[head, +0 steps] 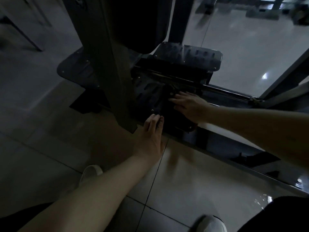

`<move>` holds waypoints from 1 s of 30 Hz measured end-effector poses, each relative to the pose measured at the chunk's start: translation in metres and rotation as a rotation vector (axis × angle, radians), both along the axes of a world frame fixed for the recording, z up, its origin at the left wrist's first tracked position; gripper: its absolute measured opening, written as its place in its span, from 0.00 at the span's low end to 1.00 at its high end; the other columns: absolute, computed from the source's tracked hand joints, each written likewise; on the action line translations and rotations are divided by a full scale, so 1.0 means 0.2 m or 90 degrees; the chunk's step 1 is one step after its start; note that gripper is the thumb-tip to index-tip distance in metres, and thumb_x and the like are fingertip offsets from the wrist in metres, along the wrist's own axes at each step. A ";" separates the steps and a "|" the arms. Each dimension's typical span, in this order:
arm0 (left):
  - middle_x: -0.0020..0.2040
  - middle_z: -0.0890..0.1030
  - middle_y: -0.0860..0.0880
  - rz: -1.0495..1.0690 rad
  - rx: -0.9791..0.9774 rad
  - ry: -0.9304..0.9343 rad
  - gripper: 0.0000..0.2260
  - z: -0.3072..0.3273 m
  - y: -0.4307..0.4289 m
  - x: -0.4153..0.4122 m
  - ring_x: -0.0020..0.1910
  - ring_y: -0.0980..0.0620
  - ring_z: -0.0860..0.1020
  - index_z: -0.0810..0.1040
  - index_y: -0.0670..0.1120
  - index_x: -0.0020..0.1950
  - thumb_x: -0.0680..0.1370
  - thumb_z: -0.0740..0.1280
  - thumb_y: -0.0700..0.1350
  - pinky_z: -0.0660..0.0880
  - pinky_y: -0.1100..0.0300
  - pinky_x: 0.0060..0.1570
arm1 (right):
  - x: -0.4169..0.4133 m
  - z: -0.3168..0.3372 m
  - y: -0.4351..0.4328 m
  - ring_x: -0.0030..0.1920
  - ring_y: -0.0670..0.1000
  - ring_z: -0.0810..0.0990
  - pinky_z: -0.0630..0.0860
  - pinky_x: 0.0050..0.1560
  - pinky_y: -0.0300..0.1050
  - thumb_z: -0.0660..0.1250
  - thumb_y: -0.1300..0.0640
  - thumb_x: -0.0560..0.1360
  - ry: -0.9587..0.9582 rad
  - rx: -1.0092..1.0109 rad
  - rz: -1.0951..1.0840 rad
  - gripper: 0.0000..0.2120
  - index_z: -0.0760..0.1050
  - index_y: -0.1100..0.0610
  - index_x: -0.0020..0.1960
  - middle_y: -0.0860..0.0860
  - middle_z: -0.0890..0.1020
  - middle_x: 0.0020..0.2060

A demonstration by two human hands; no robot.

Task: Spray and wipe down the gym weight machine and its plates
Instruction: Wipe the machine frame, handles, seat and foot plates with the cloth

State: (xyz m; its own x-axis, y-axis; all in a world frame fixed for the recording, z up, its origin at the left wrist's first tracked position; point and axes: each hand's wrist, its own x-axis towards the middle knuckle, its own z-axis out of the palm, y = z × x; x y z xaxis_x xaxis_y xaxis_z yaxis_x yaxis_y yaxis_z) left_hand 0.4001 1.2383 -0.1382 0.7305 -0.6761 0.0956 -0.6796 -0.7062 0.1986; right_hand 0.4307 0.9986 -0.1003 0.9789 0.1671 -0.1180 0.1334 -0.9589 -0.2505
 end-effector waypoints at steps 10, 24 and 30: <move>0.79 0.61 0.42 0.016 -0.097 0.028 0.33 -0.06 -0.01 0.01 0.80 0.42 0.56 0.60 0.38 0.81 0.76 0.56 0.47 0.64 0.49 0.76 | 0.71 0.03 0.32 0.82 0.48 0.48 0.48 0.79 0.48 0.54 0.47 0.86 0.040 0.071 -0.011 0.23 0.62 0.46 0.80 0.46 0.54 0.82; 0.81 0.48 0.45 0.054 0.073 -0.005 0.38 -0.03 0.00 -0.03 0.80 0.44 0.47 0.47 0.44 0.84 0.78 0.63 0.46 0.57 0.51 0.77 | 0.19 -0.03 0.17 0.79 0.42 0.59 0.52 0.81 0.46 0.64 0.57 0.83 0.002 0.280 0.143 0.17 0.77 0.50 0.71 0.45 0.70 0.76; 0.80 0.48 0.43 0.062 0.138 -0.010 0.38 0.04 -0.03 -0.05 0.79 0.42 0.47 0.42 0.43 0.83 0.81 0.61 0.51 0.45 0.50 0.79 | -0.20 -0.05 -0.04 0.76 0.42 0.66 0.57 0.79 0.42 0.70 0.61 0.80 -0.056 0.280 0.032 0.17 0.80 0.52 0.67 0.43 0.74 0.71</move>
